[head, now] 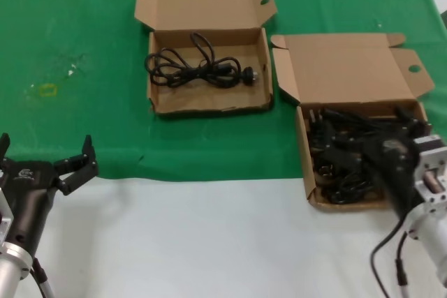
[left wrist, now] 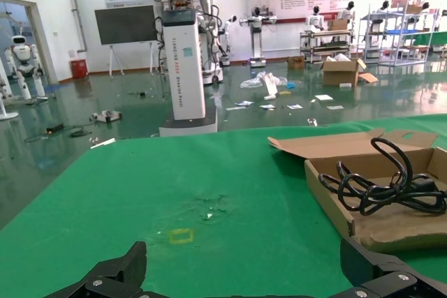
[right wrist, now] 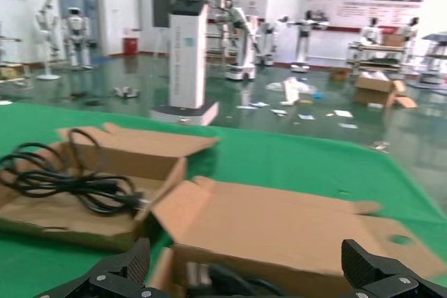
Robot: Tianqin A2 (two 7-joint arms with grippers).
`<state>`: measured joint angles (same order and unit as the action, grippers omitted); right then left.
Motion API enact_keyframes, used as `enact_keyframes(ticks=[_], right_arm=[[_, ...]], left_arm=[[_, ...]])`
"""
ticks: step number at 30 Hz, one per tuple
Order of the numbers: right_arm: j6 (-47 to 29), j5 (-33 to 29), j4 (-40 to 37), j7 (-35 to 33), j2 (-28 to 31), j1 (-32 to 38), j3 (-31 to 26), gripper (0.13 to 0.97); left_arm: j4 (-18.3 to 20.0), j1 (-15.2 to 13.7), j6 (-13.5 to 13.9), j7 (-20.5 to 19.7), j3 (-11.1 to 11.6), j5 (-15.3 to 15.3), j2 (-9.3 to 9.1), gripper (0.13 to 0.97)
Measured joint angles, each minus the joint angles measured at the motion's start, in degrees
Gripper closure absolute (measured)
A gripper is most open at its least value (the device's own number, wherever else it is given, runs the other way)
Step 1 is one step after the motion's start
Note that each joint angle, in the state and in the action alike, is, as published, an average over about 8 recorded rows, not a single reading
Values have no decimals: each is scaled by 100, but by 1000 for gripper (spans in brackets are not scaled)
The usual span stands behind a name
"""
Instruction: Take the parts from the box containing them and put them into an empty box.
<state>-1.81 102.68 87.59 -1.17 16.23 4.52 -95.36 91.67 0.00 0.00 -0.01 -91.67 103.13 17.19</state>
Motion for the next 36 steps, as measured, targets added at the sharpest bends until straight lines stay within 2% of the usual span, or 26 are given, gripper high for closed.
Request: enact_keyframes(ticks=[6, 36], right_arm=[[70, 18, 158, 46, 37, -175, 142, 129], [72, 18, 163, 47, 38, -180, 147, 129]], left_arm=[[0, 0, 0, 0, 0, 0, 0, 132], [0, 0, 0, 0, 0, 0, 0, 132]])
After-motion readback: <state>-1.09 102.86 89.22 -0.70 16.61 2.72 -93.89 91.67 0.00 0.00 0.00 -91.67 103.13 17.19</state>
